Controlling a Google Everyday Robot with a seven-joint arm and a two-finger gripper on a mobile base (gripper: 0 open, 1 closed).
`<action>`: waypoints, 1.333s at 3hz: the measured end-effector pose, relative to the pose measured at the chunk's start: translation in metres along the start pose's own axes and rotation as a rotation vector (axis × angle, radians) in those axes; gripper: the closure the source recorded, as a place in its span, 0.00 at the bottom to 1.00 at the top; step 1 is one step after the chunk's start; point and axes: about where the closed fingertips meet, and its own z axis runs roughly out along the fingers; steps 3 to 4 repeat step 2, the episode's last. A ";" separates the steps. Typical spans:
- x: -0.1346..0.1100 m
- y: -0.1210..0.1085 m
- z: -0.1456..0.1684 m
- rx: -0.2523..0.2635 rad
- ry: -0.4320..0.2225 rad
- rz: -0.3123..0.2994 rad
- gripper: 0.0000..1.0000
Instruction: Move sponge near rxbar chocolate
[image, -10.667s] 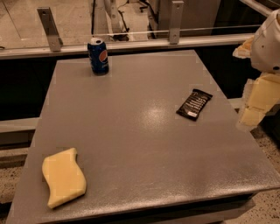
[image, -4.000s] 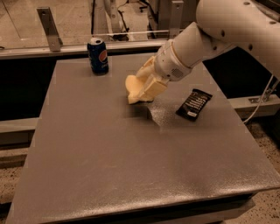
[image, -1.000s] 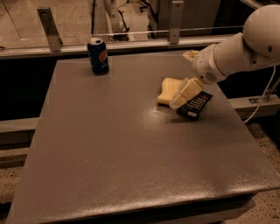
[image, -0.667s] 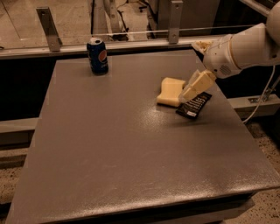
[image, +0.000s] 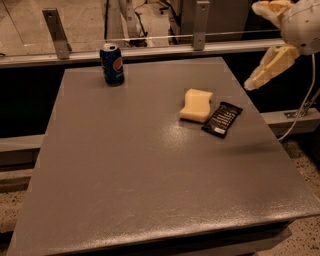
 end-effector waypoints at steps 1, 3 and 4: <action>-0.016 -0.007 -0.062 0.027 -0.032 -0.087 0.00; -0.026 -0.011 -0.071 0.036 -0.040 -0.111 0.00; -0.026 -0.011 -0.071 0.036 -0.040 -0.111 0.00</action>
Offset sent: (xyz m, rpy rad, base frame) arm -0.0251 -0.0287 0.0425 -0.0105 -0.0764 0.0399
